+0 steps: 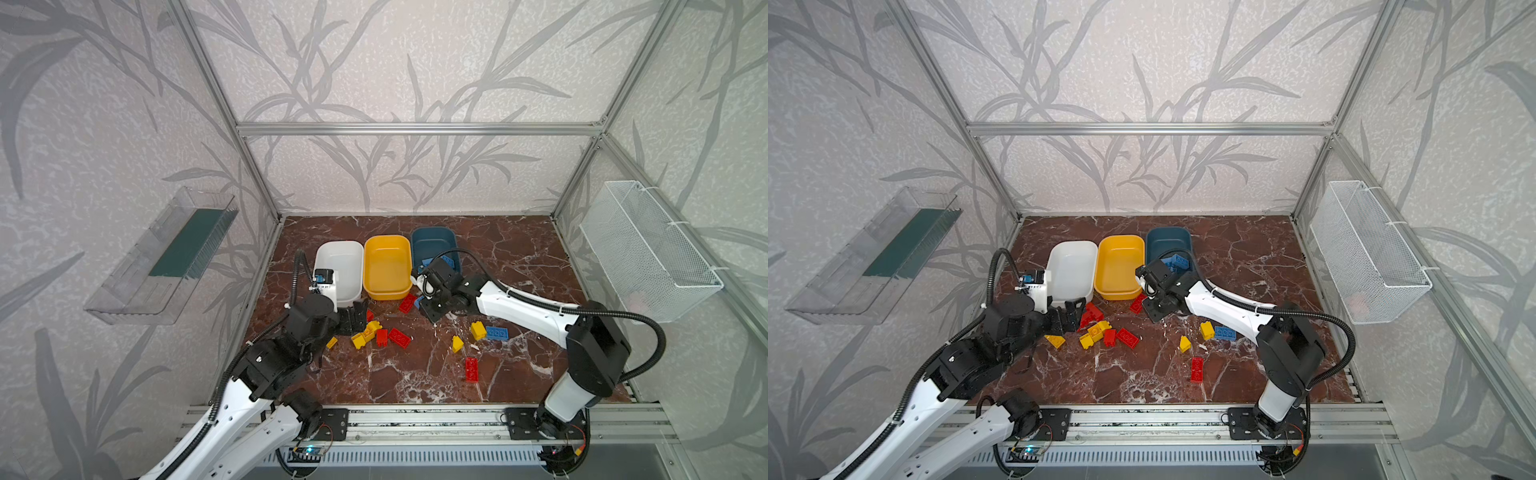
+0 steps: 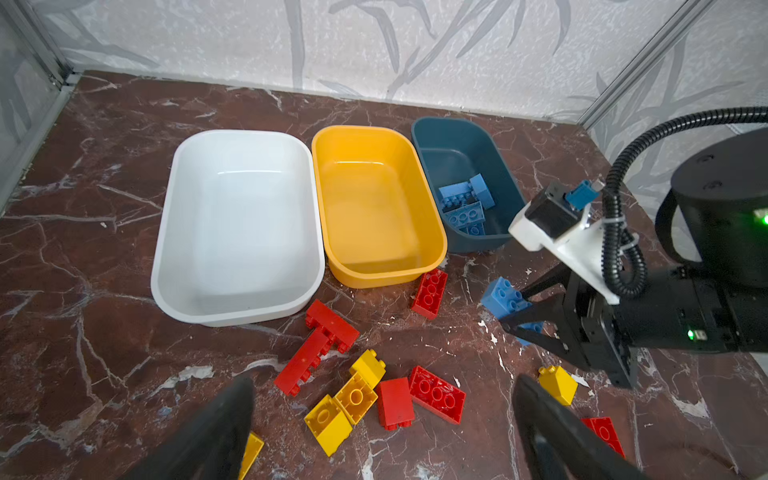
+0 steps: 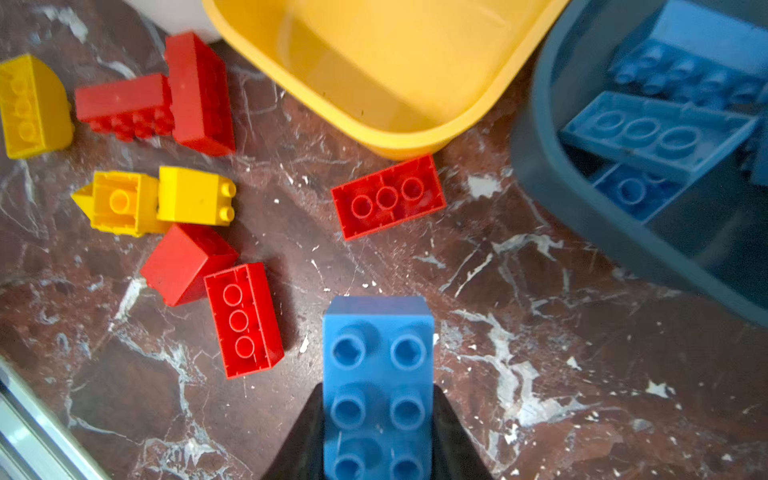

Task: Sort the legos into containers by color
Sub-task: 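Carry the blue brick with the right gripper into the teal bin and release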

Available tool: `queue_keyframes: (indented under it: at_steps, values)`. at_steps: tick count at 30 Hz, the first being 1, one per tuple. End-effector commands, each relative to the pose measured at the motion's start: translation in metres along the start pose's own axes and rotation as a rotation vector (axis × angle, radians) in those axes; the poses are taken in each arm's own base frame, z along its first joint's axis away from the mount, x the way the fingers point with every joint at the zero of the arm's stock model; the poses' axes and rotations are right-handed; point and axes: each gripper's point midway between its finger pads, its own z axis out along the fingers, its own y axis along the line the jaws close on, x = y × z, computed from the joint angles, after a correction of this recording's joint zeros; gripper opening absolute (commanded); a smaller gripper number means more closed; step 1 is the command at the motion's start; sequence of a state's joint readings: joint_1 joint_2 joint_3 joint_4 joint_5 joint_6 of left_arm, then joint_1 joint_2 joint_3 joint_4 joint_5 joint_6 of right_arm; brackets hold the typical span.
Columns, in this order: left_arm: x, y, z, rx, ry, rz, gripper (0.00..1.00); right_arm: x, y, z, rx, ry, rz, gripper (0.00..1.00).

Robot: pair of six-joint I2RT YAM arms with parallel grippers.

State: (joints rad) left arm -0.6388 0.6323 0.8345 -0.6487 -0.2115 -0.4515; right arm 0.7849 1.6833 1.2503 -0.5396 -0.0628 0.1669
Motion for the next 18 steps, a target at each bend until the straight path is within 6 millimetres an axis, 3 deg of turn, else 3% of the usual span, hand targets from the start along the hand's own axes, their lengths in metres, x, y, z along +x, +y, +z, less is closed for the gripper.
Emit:
queue_keyframes:
  at_steps: [1,5,18]
  values:
    - [-0.01,0.009,-0.006,-0.042,-0.049,0.008,0.96,-0.022,-0.004,-0.019,-0.021,-0.053,0.055,0.2]
    - [-0.007,0.013,-0.006,-0.06,-0.035,0.018,0.96,-0.049,-0.022,-0.022,-0.002,-0.087,0.094,0.2]
    - [0.022,0.001,0.023,-0.048,0.181,0.065,0.96,-0.108,-0.101,0.026,0.057,-0.088,0.24,0.2]
